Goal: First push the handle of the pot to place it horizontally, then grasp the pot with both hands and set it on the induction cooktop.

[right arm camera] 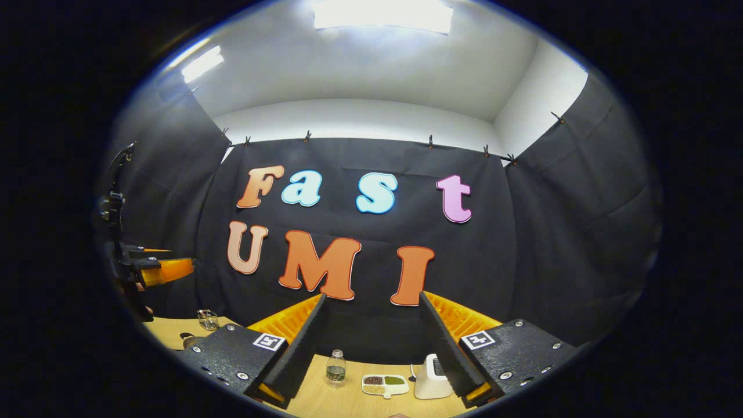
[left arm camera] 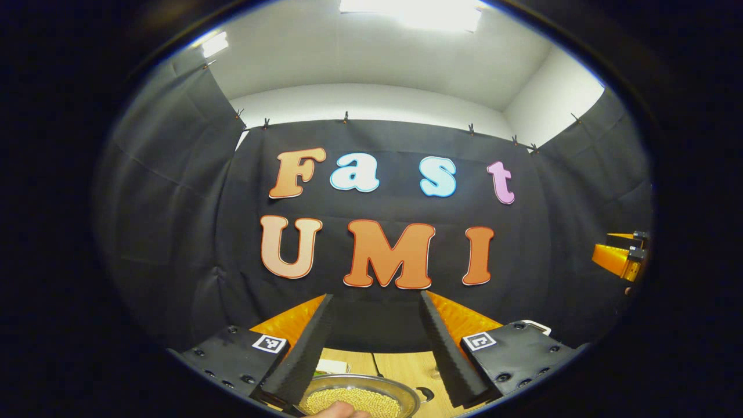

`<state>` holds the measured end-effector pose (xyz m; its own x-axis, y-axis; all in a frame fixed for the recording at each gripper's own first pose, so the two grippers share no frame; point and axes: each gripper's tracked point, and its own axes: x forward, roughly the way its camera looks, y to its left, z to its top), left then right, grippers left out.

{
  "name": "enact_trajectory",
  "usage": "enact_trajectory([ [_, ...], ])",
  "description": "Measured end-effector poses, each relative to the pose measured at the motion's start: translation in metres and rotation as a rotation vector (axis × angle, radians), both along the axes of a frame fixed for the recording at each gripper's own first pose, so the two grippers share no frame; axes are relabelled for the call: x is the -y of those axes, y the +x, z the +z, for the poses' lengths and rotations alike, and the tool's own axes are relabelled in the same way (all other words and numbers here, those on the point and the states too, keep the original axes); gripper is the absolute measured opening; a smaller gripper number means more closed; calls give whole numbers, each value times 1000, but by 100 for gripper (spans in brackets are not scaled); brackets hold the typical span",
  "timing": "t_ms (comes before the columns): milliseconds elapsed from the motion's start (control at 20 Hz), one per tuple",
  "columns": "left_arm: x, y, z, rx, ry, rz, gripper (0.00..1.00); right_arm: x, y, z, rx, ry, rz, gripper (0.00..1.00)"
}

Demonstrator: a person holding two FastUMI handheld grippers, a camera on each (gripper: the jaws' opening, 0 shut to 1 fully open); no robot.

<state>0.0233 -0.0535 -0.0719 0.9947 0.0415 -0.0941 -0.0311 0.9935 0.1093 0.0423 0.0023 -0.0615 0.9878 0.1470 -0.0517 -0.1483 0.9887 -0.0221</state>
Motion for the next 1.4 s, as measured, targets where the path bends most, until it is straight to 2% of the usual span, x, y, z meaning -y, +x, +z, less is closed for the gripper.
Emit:
enact_trajectory([
  [50,0,-3,3,13,-8,0,98,1,0,1,8,-2,5,94],
  [150,-2,-8,7,45,-15,-3,92,8,1,-3,22,2,7,95],
  [250,-7,-10,18,85,2,6,92,18,6,-6,26,7,-11,95],
  [300,-8,-11,21,98,17,13,98,20,9,-10,16,4,-19,95],
  [400,-7,-13,26,118,41,25,97,25,15,-16,6,-1,-35,97],
  [450,-6,-12,28,127,45,26,95,27,18,-15,9,-5,-41,95],
  [650,2,-8,35,175,37,9,97,28,21,-14,18,-10,-48,95],
  [950,10,0,24,156,19,-9,95,34,21,-5,52,-16,-60,95],
  [1000,9,0,24,157,20,-8,98,33,19,-3,57,-11,-54,97],
  [1150,10,-4,23,157,34,-4,98,35,19,1,85,-31,-63,97],
  [1200,10,-4,23,157,38,-4,98,33,18,0,91,-41,-60,95],
  [1400,12,-8,23,160,32,-11,97,23,13,-4,78,-39,-30,95],
])
